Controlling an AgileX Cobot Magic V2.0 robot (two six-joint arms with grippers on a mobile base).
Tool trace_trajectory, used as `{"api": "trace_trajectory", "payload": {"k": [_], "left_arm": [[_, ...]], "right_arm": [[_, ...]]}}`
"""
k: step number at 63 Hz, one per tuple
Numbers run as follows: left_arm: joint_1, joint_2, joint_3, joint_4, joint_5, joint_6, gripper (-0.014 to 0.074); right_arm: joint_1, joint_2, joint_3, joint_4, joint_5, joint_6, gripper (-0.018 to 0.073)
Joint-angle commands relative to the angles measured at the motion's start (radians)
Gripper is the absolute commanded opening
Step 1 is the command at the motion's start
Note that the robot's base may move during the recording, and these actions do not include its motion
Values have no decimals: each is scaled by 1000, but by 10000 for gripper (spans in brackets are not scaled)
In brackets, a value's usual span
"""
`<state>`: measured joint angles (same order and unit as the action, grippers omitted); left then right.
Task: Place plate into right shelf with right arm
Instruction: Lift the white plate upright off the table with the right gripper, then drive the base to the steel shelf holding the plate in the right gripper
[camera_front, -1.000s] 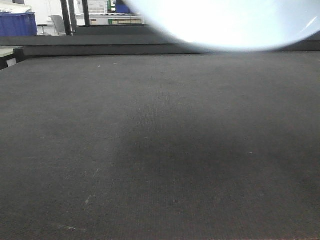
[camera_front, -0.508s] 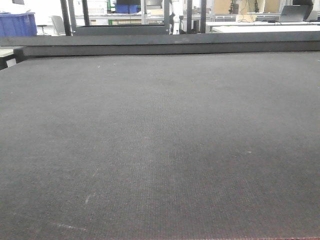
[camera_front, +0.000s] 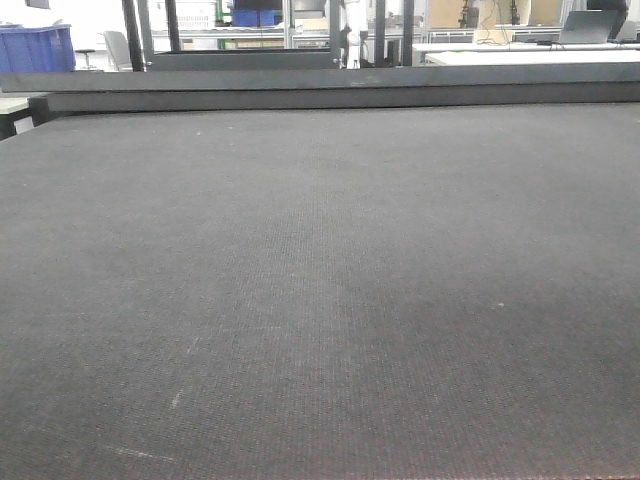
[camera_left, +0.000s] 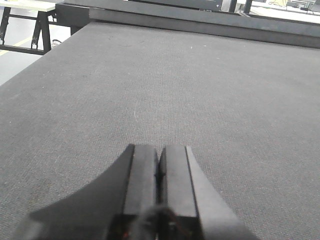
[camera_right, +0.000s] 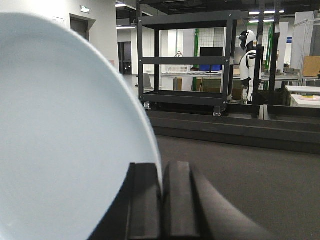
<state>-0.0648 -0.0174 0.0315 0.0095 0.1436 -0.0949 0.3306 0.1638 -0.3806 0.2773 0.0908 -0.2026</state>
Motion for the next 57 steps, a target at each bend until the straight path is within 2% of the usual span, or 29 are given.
{"api": "trace_trajectory", "payload": {"k": [1,57], "left_arm": [[-7,-4,10,-2,-84,-6,-47],[-7,-4,10,-2,-84,-6,-47]], "right_arm": [[-2,11,-27,0,-100,-5,56],[-2,11,-27,0,-98,-5,56]]}}
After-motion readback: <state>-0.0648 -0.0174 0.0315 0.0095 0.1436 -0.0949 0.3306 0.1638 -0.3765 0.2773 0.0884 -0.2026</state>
